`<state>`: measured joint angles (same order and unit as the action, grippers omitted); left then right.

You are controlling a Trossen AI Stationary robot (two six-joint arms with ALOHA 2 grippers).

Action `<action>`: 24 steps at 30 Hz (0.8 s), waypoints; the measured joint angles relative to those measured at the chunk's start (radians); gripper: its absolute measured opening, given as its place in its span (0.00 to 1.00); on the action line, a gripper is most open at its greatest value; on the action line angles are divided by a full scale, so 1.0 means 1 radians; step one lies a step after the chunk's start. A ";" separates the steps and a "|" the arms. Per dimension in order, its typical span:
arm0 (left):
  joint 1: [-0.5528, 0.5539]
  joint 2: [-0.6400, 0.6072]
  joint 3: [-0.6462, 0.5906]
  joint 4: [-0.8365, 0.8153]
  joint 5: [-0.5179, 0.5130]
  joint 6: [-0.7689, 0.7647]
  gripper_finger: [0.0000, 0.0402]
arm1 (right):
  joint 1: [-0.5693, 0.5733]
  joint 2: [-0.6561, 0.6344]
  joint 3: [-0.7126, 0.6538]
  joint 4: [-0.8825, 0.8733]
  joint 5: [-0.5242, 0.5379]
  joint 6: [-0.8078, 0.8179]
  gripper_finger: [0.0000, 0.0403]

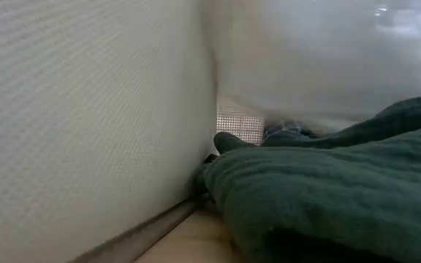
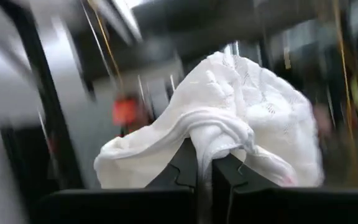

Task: Sort clothes
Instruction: Put the white dress into the white bin

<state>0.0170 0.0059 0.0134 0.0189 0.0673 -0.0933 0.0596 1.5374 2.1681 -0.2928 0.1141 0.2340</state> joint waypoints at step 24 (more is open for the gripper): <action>0.000 0.001 0.000 -0.001 0.001 0.000 0.00 | -0.473 0.519 0.097 1.080 -0.217 0.632 0.00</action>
<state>0.0174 0.0074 0.0132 0.0179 0.0681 -0.0933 -0.4135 2.0568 2.2650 0.7870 -0.1027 0.8660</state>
